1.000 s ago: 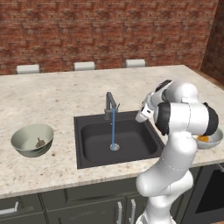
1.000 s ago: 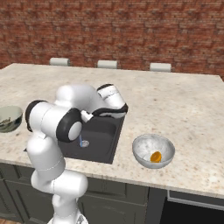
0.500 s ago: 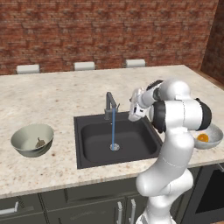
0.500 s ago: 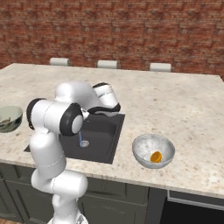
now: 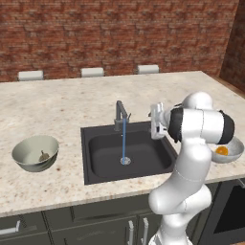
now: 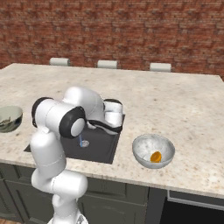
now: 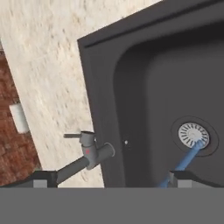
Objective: Pick the garlics from the sink and place them in one bowl. Place the orange in the other bowl. Then turn off the sink faucet.
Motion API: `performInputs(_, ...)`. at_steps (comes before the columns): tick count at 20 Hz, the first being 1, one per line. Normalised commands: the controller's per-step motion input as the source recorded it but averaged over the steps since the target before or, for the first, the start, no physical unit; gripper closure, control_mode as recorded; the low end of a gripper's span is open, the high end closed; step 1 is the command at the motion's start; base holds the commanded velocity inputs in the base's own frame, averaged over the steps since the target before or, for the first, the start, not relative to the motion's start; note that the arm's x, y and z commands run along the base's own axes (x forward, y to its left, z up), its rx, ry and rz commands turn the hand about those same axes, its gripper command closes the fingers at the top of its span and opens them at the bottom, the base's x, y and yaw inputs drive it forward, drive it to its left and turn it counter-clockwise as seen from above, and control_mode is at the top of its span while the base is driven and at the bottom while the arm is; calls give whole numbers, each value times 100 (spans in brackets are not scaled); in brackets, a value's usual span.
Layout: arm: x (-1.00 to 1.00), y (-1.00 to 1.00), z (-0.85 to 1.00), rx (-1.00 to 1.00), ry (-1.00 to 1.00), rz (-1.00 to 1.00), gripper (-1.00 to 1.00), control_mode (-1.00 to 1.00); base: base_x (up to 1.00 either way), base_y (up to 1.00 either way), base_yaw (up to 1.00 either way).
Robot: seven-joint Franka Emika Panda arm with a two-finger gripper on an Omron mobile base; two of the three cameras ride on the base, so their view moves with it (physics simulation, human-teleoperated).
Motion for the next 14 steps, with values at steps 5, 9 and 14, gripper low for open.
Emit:
performInputs(5, 72, -41, 28, 9, 19, 27, -100, -100, 0, 0, 0)
performInputs(9, 74, -38, 23, 7, 26, 27, -100, -100, 0, 0, 0)
performInputs(14, 59, -59, 40, 13, 15, 28, -100, -100, 0, 0, 0)
